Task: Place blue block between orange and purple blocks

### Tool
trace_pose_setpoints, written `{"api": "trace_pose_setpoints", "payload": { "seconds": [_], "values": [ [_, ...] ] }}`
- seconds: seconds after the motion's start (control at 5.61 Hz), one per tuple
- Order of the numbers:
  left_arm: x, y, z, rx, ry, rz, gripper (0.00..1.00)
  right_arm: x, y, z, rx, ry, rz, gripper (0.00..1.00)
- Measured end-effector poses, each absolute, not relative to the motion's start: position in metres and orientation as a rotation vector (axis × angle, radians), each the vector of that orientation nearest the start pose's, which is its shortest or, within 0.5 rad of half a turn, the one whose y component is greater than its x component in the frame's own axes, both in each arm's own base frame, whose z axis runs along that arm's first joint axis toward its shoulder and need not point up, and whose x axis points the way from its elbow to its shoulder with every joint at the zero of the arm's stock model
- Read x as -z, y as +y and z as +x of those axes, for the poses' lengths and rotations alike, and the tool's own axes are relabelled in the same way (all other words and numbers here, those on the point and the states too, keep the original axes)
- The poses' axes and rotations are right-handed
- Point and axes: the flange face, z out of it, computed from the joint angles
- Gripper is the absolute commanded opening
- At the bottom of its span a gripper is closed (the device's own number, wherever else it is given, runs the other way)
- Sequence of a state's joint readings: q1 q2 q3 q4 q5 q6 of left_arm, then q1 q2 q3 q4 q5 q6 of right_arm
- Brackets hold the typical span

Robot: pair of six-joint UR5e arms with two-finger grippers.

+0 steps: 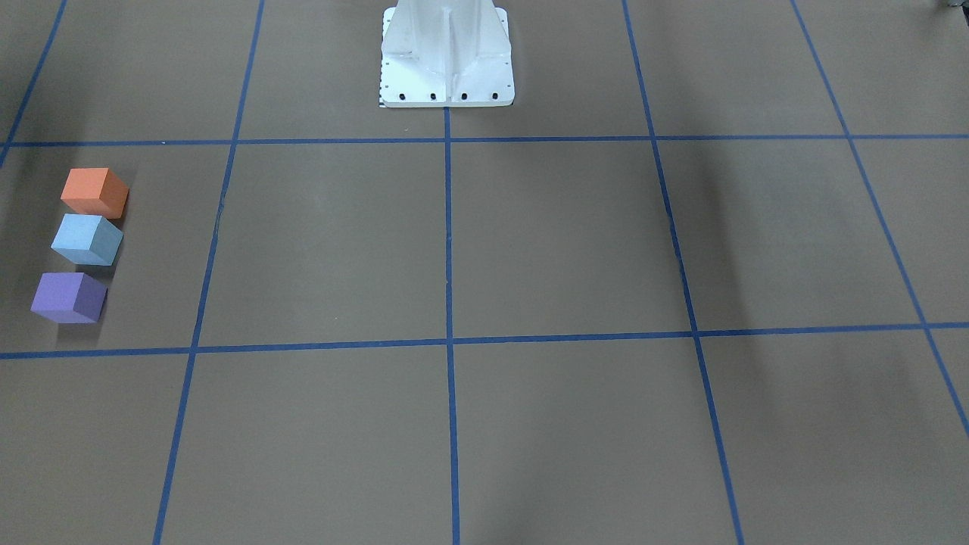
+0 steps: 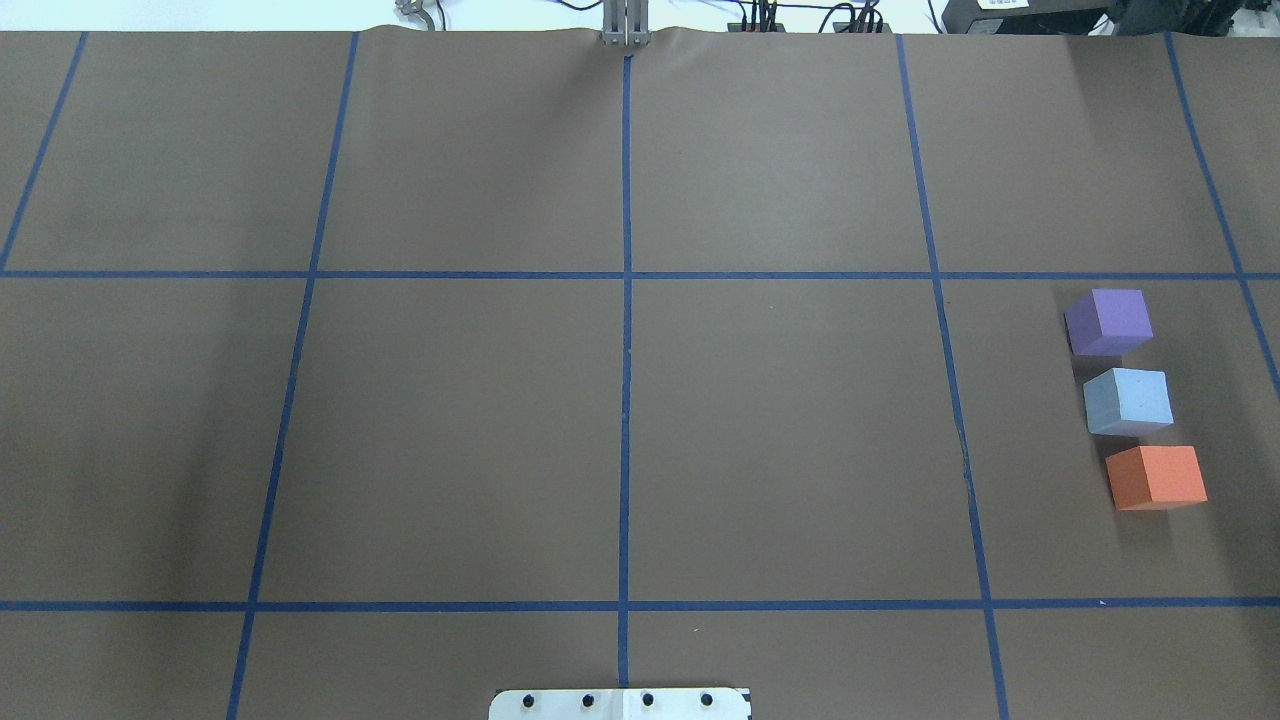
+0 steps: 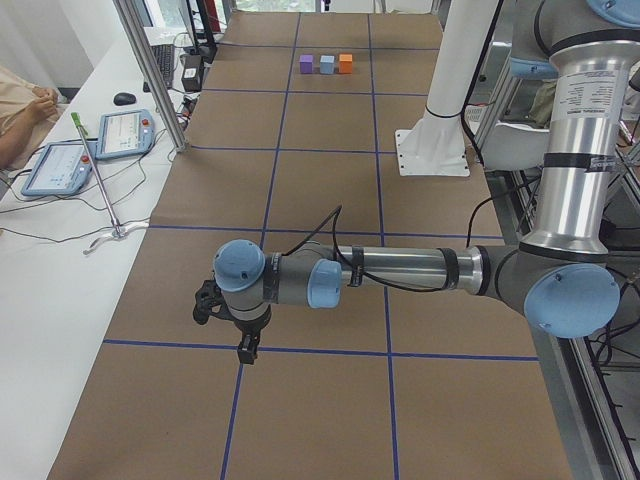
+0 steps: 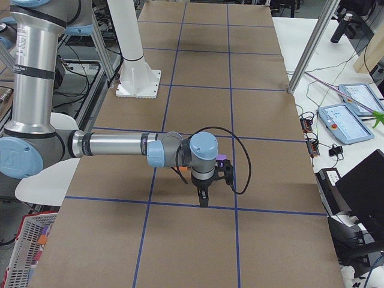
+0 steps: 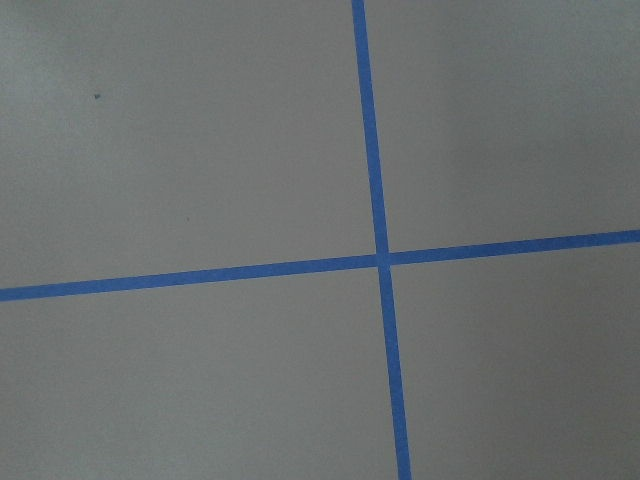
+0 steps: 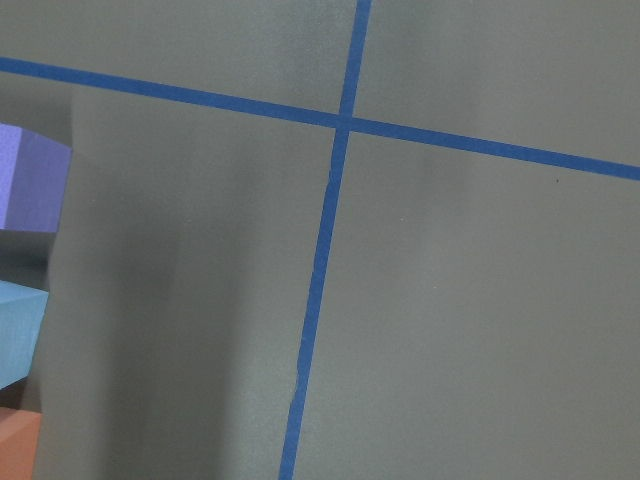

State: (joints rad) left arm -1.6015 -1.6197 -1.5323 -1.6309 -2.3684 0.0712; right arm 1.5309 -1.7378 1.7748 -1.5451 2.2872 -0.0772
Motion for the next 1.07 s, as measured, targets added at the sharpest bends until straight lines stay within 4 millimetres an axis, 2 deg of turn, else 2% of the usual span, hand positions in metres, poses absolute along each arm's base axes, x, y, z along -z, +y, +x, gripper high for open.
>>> {"api": "trace_pose_setpoints", "payload": {
  "seconds": [0.36, 0.89, 1.07],
  "values": [
    [-0.655, -0.501, -0.077, -0.075, 0.792, 0.129, 1.00, -0.636, -0.427, 0.051, 0.134, -0.715, 0.073, 1.00],
    [-0.682, -0.464, -0.076, -0.109, 0.786, 0.208, 1.00, -0.635, -0.427, 0.051, 0.133, -0.715, 0.075, 1.00],
    [-0.686, -0.459, -0.076, -0.112, 0.784, 0.219, 1.00, -0.635, -0.427, 0.051, 0.133, -0.715, 0.076, 1.00]
  ]
}}
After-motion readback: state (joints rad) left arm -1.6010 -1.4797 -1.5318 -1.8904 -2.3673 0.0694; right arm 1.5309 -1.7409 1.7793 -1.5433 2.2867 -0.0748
